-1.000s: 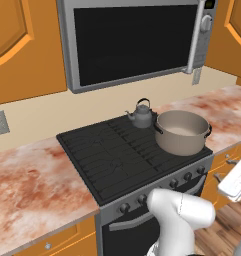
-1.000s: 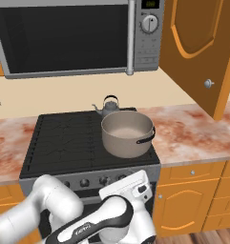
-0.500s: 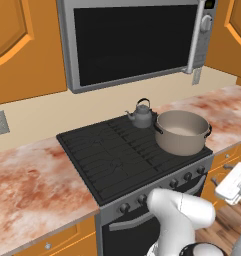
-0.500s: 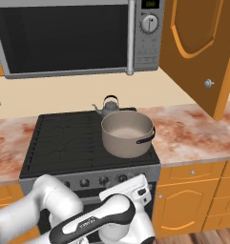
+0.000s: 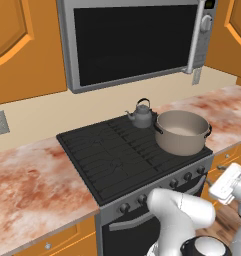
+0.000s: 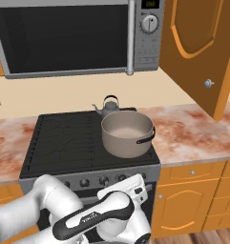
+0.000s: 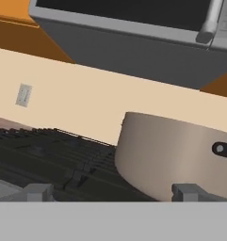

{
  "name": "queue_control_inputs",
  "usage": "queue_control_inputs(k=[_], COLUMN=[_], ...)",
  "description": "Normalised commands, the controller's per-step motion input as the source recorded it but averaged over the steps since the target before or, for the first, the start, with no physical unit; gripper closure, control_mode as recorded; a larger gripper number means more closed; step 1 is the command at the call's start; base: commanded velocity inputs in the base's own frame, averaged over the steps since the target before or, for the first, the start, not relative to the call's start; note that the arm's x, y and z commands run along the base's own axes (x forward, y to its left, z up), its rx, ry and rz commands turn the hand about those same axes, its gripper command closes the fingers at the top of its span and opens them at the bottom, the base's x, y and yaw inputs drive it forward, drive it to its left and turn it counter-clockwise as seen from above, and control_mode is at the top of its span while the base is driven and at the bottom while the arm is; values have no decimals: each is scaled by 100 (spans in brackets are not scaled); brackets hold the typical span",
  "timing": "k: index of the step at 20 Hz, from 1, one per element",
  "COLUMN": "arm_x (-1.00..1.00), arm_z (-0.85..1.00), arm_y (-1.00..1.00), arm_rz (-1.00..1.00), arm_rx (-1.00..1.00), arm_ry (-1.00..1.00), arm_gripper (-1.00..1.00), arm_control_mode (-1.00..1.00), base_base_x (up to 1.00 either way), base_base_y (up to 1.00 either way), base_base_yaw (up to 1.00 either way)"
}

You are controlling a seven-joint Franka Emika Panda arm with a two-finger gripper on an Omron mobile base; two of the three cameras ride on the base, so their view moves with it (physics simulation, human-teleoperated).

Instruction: Pick the kettle from the cabinet and place it on a stove burner. Then pick the pot from the counter and place it on another stove burner. Finally, turn both burners on.

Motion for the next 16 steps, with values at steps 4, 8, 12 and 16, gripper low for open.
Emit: queue_control_inputs(k=[4,8,12,16], arm_x=[10,13,6,2], arm_z=[-20,-22,-6,-6], arm_y=[14,14,6,3], arm_rz=[-2,-3,-4,-3], arm_rx=[0,0,0,1], arm_ry=[0,0,-2,0], arm_gripper=[-100,-100,-100,-100], arm_control_mode=[-100,-100,-100,-100], base_base_x=[0,0,0,0], base_base_y=[0,0,0,0], base_base_yaw=[0,0,0,0])
